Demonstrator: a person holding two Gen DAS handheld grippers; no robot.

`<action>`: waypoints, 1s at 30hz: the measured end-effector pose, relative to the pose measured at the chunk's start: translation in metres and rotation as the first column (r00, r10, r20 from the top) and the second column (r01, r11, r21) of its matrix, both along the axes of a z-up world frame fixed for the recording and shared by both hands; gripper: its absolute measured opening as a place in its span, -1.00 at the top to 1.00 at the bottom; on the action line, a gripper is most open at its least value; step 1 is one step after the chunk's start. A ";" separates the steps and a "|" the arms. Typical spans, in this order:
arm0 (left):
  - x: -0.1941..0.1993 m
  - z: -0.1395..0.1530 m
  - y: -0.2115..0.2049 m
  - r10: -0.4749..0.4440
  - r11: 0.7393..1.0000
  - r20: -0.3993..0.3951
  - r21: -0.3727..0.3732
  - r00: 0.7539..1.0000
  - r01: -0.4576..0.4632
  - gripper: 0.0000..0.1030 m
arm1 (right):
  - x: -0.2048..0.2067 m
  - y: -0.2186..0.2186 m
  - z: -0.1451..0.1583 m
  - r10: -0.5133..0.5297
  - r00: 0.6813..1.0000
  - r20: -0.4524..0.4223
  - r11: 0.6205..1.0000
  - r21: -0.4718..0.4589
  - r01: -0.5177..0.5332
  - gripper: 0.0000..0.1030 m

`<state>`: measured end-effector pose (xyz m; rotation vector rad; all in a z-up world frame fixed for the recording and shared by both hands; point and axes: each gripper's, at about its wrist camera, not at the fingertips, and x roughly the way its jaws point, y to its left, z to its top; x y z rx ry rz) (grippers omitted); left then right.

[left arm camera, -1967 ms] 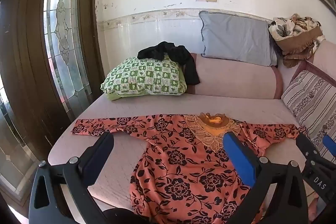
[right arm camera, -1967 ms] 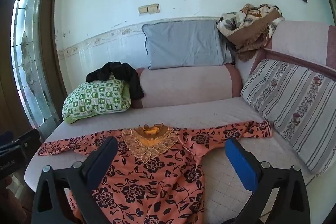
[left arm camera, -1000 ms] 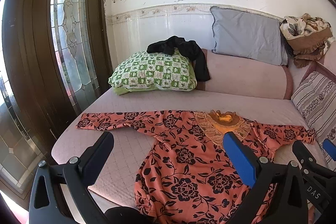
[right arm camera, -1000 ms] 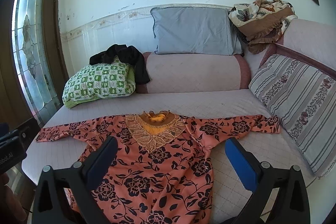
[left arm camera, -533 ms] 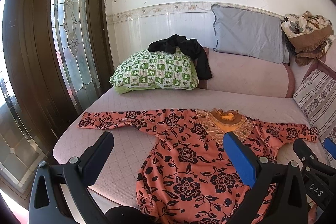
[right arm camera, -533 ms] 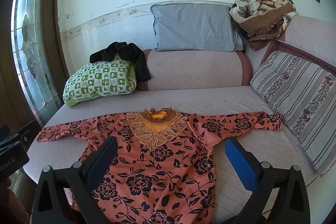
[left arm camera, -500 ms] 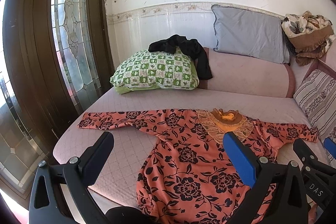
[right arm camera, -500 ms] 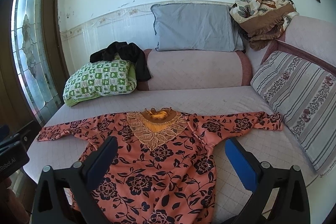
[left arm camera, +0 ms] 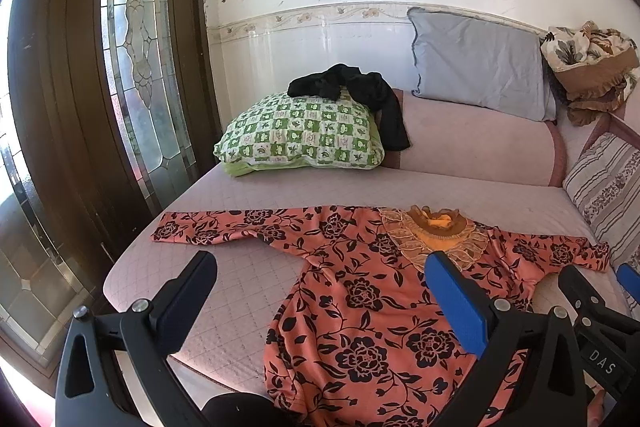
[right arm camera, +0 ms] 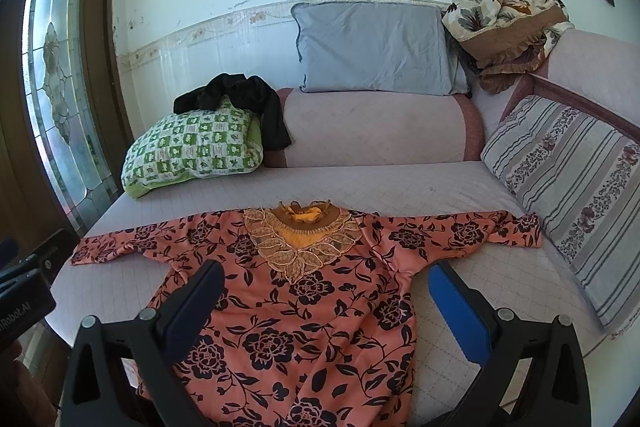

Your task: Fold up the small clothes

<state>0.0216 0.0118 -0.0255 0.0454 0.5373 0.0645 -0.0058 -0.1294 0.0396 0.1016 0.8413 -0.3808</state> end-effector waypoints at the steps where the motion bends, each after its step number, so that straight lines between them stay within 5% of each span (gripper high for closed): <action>1: 0.000 0.000 0.001 0.000 1.000 -0.001 -0.002 1.000 0.000 -1.00 | 0.000 0.000 0.000 0.000 1.000 -0.002 1.000 0.001 0.000 -1.00; 30: 0.020 -0.012 0.001 0.014 1.000 -0.031 0.015 0.999 -0.013 -1.00 | 0.016 -0.004 -0.019 0.000 0.999 -0.045 1.000 0.015 0.001 -1.00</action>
